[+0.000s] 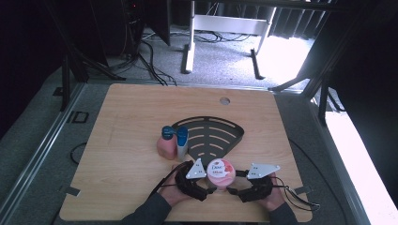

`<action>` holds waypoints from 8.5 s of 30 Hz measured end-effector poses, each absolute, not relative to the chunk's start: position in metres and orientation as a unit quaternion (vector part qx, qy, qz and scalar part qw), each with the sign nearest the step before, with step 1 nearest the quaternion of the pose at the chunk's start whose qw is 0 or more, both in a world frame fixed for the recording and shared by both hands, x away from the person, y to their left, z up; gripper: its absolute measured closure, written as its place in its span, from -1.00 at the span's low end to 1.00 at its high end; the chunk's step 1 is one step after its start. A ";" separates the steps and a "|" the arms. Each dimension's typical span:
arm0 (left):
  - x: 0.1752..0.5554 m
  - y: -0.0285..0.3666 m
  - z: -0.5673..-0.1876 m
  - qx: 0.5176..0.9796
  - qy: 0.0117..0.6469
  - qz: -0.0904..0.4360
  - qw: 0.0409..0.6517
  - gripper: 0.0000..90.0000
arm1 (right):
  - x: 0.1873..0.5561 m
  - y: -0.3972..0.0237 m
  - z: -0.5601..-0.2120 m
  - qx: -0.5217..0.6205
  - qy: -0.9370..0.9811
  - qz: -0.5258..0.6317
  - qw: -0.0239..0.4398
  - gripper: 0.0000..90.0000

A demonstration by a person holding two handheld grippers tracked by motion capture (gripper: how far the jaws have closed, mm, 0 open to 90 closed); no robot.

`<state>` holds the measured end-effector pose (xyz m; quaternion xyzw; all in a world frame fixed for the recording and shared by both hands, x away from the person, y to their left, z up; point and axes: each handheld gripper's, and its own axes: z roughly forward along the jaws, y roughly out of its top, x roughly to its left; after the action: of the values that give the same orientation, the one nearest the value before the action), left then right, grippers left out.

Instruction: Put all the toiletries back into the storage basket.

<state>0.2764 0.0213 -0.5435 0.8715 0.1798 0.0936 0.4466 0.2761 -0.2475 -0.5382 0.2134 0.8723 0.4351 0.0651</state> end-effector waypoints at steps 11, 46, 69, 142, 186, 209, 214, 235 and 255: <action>0.275 0.021 -0.543 0.870 0.184 0.096 0.447 -0.61 | 0.272 -0.244 -0.535 0.205 0.878 0.424 0.089 -0.37; 0.276 0.012 -0.521 0.866 0.178 0.127 0.449 -0.61 | 0.275 -0.250 -0.512 0.193 0.880 0.419 0.109 -0.35; 0.291 0.001 -0.513 0.861 0.187 0.144 0.451 -0.64 | 0.294 -0.258 -0.504 0.200 0.876 0.424 0.111 -0.35; 0.342 -0.027 -0.490 0.835 0.267 0.179 0.446 -0.67 | 0.347 -0.266 -0.481 0.229 0.855 0.438 0.159 -0.34; 0.373 -0.039 -0.498 0.820 0.299 0.212 0.440 -0.67 | 0.390 -0.267 -0.482 0.236 0.865 0.415 0.155 -0.29; 0.393 -0.045 -0.507 0.818 0.313 0.219 0.431 -0.65 | 0.413 -0.266 -0.488 0.248 0.872 0.394 0.151 -0.24; 0.396 -0.044 -0.508 0.816 0.318 0.217 0.431 -0.65 | 0.417 -0.264 -0.486 0.245 0.877 0.384 0.154 -0.24; 0.405 -0.048 -0.521 0.820 0.335 0.204 0.417 -0.64 | 0.428 -0.258 -0.496 0.260 0.887 0.355 0.140 -0.24; 0.409 -0.050 -0.535 0.833 0.335 0.180 0.402 -0.54 | 0.430 -0.258 -0.503 0.265 0.902 0.319 0.123 -0.26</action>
<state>0.4091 -0.0495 -0.5348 0.8327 0.3353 0.1802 0.4021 0.4305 -0.2582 -0.5034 0.2647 0.9017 0.3191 0.1226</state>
